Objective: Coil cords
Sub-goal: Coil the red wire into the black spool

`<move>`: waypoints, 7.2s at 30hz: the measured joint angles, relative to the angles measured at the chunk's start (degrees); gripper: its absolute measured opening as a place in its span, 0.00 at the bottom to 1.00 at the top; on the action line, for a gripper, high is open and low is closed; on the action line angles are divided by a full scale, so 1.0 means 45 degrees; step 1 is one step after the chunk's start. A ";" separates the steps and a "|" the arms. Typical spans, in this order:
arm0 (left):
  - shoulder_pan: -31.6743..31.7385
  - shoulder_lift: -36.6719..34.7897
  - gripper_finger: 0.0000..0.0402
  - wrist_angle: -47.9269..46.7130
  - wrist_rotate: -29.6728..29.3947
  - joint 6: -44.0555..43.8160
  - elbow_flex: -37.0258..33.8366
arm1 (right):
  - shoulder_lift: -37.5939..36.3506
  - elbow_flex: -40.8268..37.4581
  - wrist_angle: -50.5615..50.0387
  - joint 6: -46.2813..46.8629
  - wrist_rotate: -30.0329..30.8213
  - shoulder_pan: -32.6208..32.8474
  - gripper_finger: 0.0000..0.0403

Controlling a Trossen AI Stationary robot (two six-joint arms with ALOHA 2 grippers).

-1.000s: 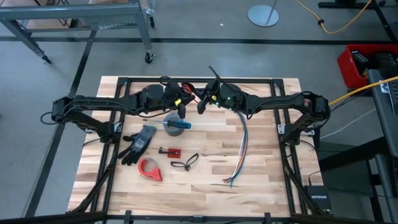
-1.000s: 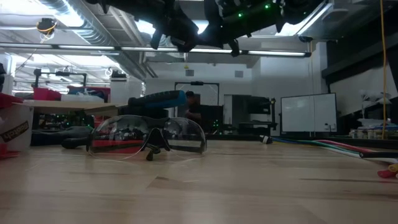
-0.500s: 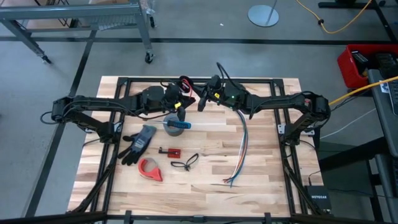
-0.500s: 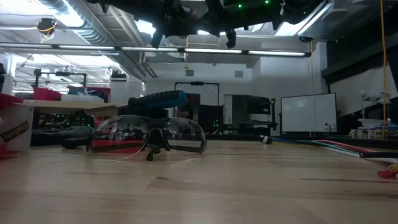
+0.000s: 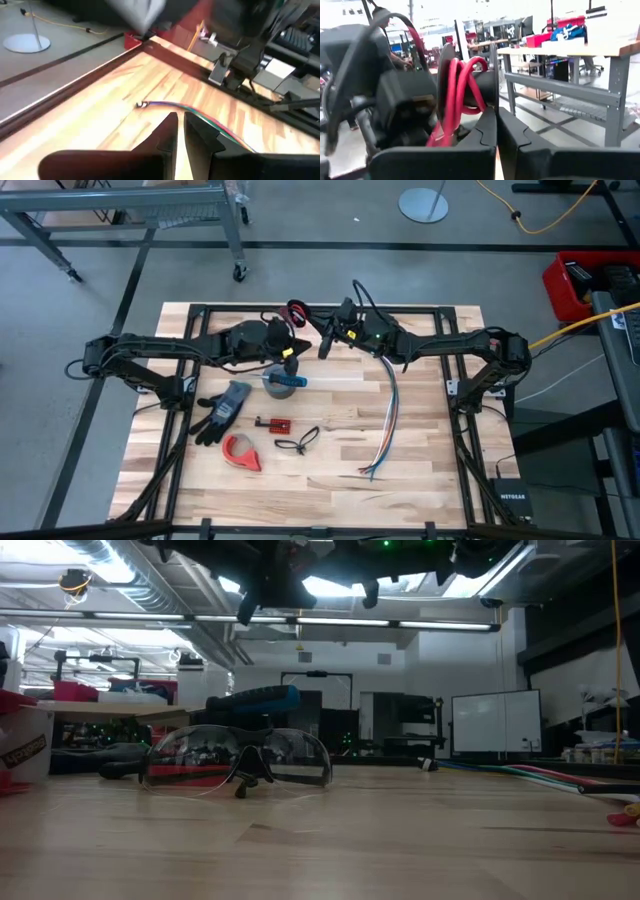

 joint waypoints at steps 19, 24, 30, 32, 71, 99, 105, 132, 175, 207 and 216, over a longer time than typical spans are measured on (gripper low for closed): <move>0.0002 -0.1048 0.01 -0.3166 -0.2351 0.0934 0.0005 | 0.0000 0.0000 0.0915 -0.0726 -0.0133 0.0000 0.00; 0.0002 -0.1251 0.00 -0.3179 -0.3834 0.1061 0.0010 | 0.0000 0.0000 0.0920 -0.0726 -0.0323 0.0000 0.00; 0.0019 -0.1501 0.00 -0.3182 -0.5732 0.1341 0.0010 | 0.0000 0.0000 0.0929 -0.0708 -0.0803 0.0000 0.00; 0.0029 -0.1595 0.00 -0.3200 -0.6455 0.1619 0.0010 | 0.0000 0.0000 0.0939 -0.0706 -0.1028 0.0000 0.00; 0.0010 -0.1855 0.35 -0.3311 0.0660 -0.0063 0.0009 | -0.0559 -0.0010 0.1570 -0.1332 -0.3162 0.0000 0.00; 0.0005 -0.2089 0.21 -0.0661 0.3162 -0.0344 0.0000 | -0.0554 -0.0010 0.2561 -0.4198 -0.3332 0.0005 0.00; 0.0047 -0.2089 0.21 -0.0710 0.3125 0.0173 0.0000 | -0.0555 -0.0009 0.2293 -0.4349 -0.3333 0.0005 0.00; 0.0311 -0.2924 0.21 -0.2314 0.3149 0.2011 0.0000 | -0.2346 -0.0005 -0.5520 -0.2364 -0.5777 0.0000 0.00; -0.0158 -0.2977 0.01 -0.0724 0.3327 0.3017 0.0005 | -0.2336 -0.0005 -0.5049 -0.2037 -0.6776 0.0015 0.00; -0.0107 -0.4704 0.00 -0.3072 0.1230 0.2905 0.0004 | -0.2331 -0.0005 -0.4199 -0.2076 -0.5015 0.0000 0.35; -0.0107 -0.5825 0.00 -0.4165 -0.0149 0.2977 0.0005 | -0.2336 -0.0005 -0.4542 -0.1670 -0.3957 0.0000 0.35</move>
